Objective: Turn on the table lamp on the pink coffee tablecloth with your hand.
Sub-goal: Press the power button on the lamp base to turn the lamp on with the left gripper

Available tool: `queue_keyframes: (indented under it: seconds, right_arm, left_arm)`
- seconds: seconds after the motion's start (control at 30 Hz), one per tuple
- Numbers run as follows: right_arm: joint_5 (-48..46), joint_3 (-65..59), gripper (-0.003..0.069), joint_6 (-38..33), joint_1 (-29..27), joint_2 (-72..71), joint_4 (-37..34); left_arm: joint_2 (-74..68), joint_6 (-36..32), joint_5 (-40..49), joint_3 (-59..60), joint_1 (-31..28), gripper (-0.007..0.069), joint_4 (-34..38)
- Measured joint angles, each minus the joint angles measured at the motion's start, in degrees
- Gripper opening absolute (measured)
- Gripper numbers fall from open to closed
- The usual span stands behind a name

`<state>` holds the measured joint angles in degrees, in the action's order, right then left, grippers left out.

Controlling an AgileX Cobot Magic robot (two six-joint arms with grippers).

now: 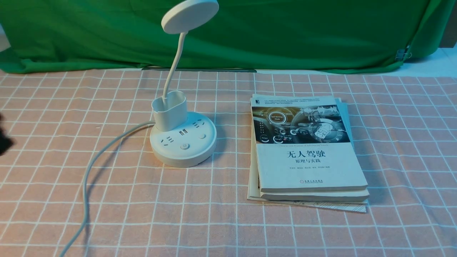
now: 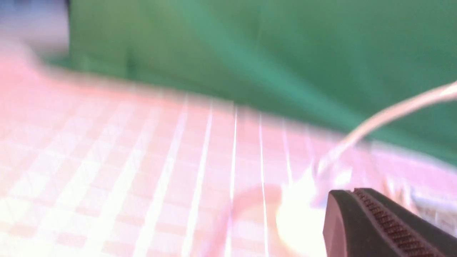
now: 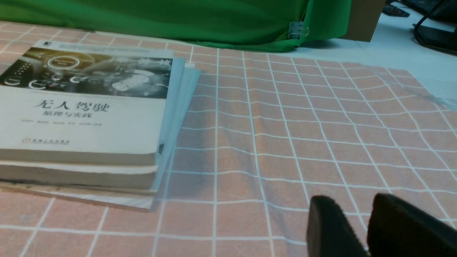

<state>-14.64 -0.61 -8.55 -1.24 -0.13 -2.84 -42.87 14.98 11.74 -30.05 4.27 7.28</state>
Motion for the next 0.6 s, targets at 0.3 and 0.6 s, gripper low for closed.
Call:
queue_keyframes:
  seconds: [0.3, 0.6]
  right_arm:
    - [0.0, 0.0, 0.0238, 0.0, 0.0, 0.0, 0.0]
    - [0.0, 0.0, 0.0238, 0.0, 0.0, 0.0, 0.0]
  left_arm:
    - [-31.3, -32.5, 9.5, -13.1, 10.3, 0.0021, 28.2]
    - [-56.9, -22.9, 10.7, -36.6, 19.7, 0.0021, 10.4]
